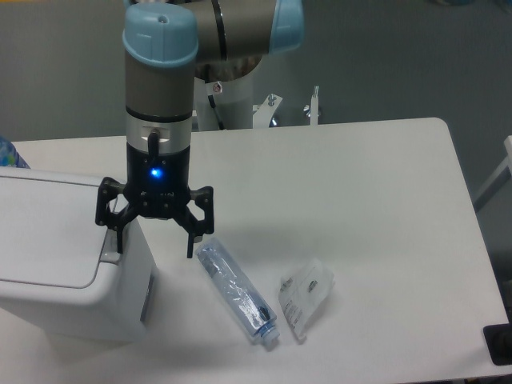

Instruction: Open the trash can

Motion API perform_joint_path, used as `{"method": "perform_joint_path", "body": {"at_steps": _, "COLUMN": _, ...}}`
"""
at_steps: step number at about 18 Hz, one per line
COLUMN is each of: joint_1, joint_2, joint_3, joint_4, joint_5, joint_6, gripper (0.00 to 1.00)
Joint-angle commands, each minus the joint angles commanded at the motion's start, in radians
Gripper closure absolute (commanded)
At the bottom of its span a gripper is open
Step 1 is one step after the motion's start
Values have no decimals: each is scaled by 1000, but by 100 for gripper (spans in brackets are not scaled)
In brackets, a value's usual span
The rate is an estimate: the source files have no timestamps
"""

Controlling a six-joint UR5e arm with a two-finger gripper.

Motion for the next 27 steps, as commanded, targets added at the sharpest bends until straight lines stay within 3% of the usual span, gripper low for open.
{"method": "perform_joint_path", "body": {"at_steps": 16, "joint_1": 6, "joint_2": 5, "joint_3": 23, "joint_4": 12, "joint_5": 0, "joint_6": 5, "gripper": 0}}
{"method": "perform_joint_path", "body": {"at_steps": 21, "joint_1": 164, "joint_2": 3, "joint_3": 18, "joint_4": 15, "joint_5": -2, "joint_6": 83, "gripper": 0}}
{"method": "perform_joint_path", "body": {"at_steps": 27, "joint_1": 359, "joint_2": -31, "joint_3": -26, "joint_4": 14, "joint_5": -2, "joint_6": 323, "gripper": 0}}
